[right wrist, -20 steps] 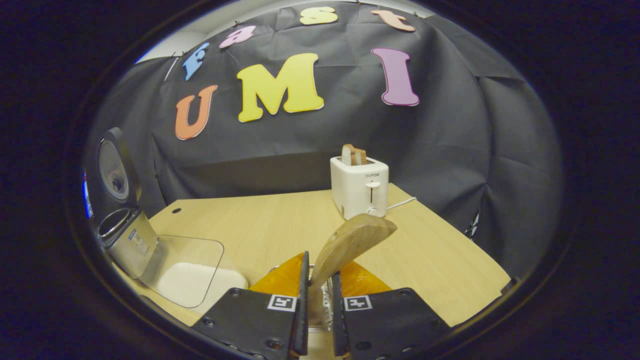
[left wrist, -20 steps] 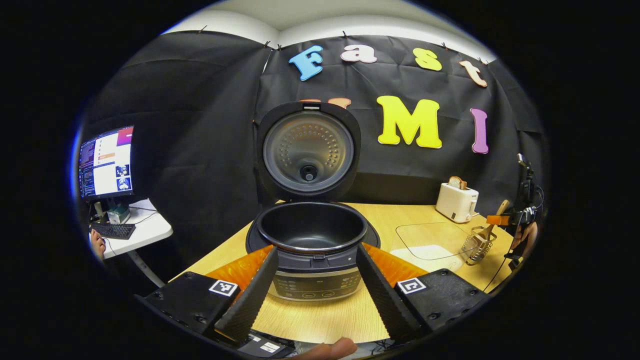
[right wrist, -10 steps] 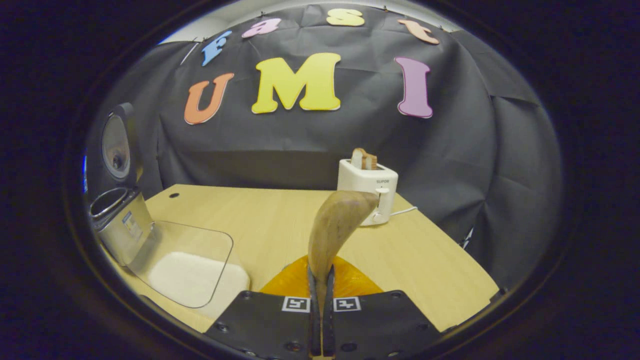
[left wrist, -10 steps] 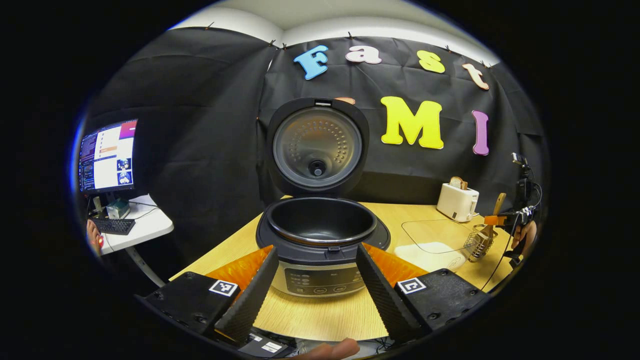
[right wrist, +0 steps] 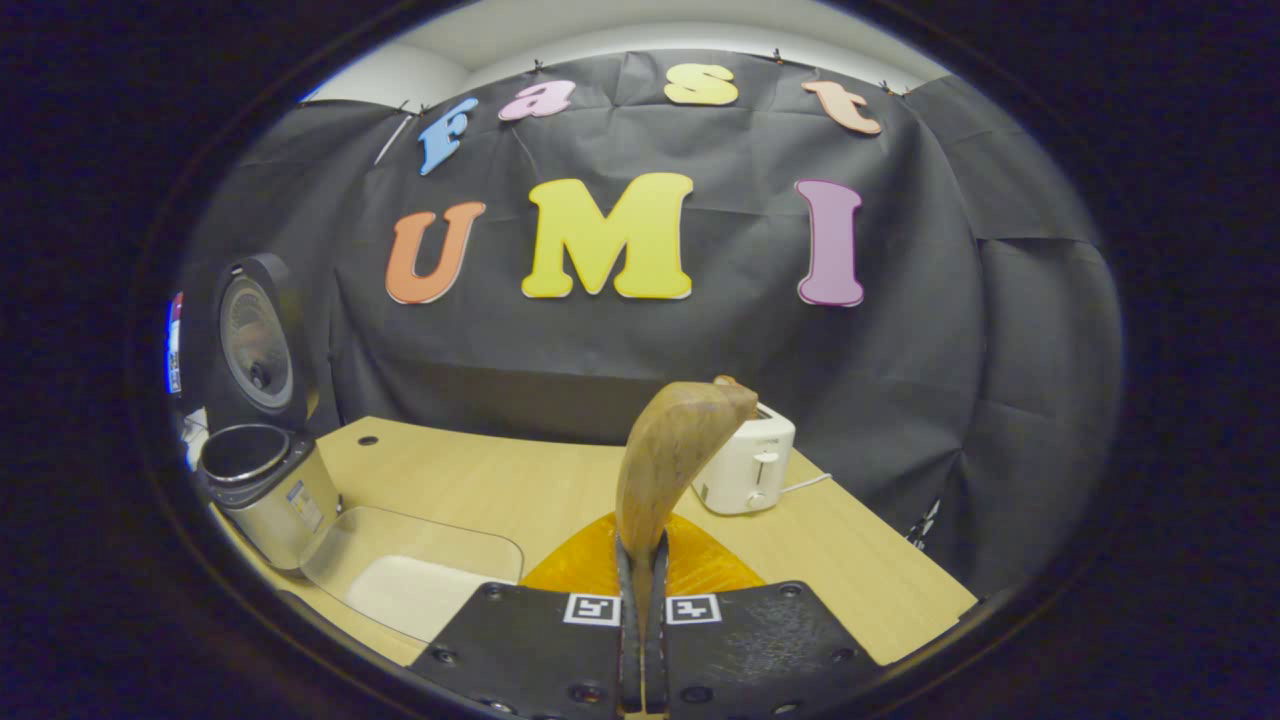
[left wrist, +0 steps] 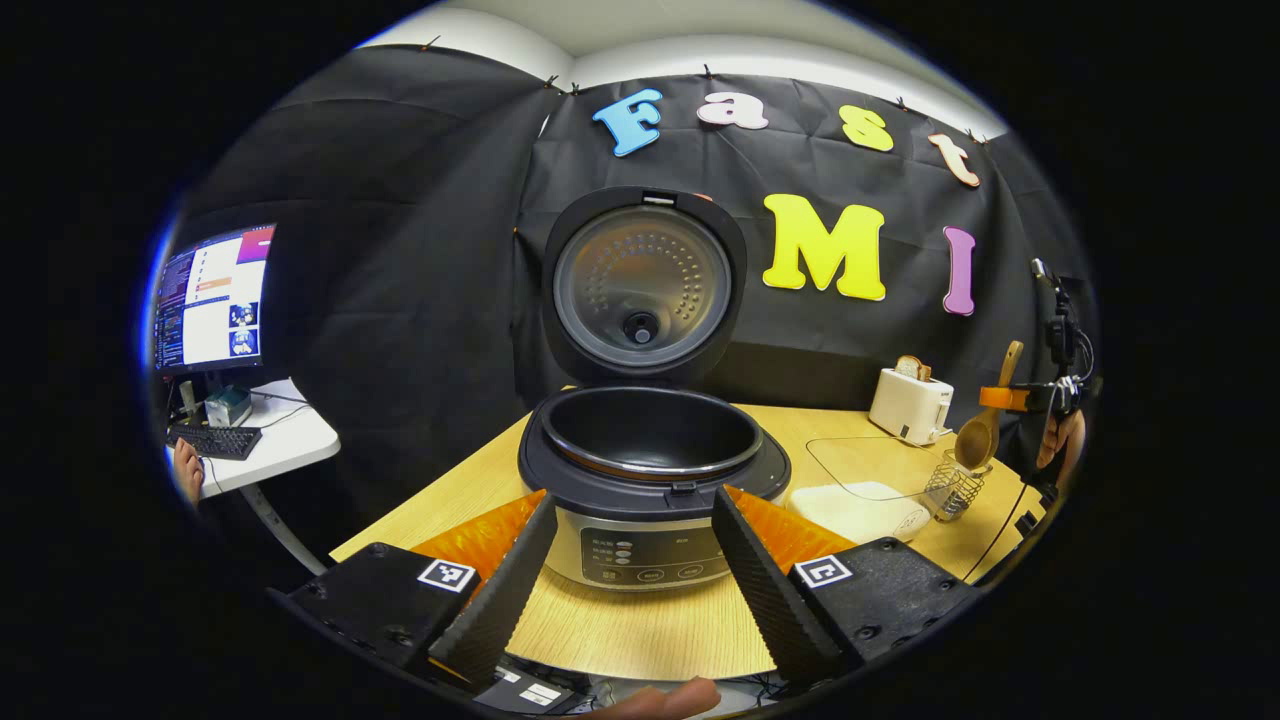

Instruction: Close the left gripper, press the button to open the rice cooker; take a wooden spoon from the chopstick holder with the right hand, scoop a spoonful of rice and pour it into the rice cooker, then put the wooden spoon back into the chopstick holder.

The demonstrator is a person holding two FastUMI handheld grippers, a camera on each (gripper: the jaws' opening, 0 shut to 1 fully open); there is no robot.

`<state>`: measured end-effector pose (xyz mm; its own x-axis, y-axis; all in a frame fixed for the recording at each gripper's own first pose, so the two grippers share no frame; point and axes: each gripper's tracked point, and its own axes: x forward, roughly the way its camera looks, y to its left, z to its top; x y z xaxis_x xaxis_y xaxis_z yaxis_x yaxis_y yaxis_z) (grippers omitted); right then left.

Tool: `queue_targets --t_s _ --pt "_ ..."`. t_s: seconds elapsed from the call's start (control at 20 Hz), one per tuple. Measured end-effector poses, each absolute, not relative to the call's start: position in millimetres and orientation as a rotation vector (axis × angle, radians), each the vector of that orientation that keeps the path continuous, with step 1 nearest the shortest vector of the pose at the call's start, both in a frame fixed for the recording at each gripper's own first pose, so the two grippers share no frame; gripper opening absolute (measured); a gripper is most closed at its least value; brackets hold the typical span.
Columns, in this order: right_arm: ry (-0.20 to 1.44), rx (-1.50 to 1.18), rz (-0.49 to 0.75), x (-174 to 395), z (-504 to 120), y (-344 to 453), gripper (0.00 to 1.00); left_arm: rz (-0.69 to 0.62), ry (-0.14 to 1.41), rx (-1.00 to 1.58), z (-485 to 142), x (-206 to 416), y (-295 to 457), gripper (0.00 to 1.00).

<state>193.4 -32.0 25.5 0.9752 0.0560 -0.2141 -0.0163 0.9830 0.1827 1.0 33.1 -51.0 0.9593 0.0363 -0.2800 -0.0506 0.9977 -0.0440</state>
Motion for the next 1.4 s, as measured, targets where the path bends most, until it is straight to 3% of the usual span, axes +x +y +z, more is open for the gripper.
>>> queue_targets --t_s 0.3,0.45,0.55,0.6,0.7,1.05,1.4 --pt "0.126 0.102 0.137 190 75 37 0.02 0.023 0.271 -0.027 -54 -1 27 1.00" --pt "0.156 0.097 0.198 198 61 81 0.01 0.022 0.267 -0.017 -56 -5 27 0.96" --pt "0.209 0.102 0.236 205 38 105 0.01 0.031 0.267 -0.003 -59 -5 31 0.99" --pt "0.241 0.098 0.233 210 25 111 0.02 0.033 0.269 -0.002 -60 -5 31 0.96" --pt "0.295 0.071 0.208 218 -1 115 0.02 0.031 0.269 -0.010 -60 -4 30 0.99" --pt "0.299 -0.043 0.114 218 -23 119 0.04 -0.005 0.271 0.003 -69 8 24 0.99" --pt "0.368 0.117 0.116 203 -27 162 0.02 -0.009 0.301 -0.038 -80 12 30 1.00"
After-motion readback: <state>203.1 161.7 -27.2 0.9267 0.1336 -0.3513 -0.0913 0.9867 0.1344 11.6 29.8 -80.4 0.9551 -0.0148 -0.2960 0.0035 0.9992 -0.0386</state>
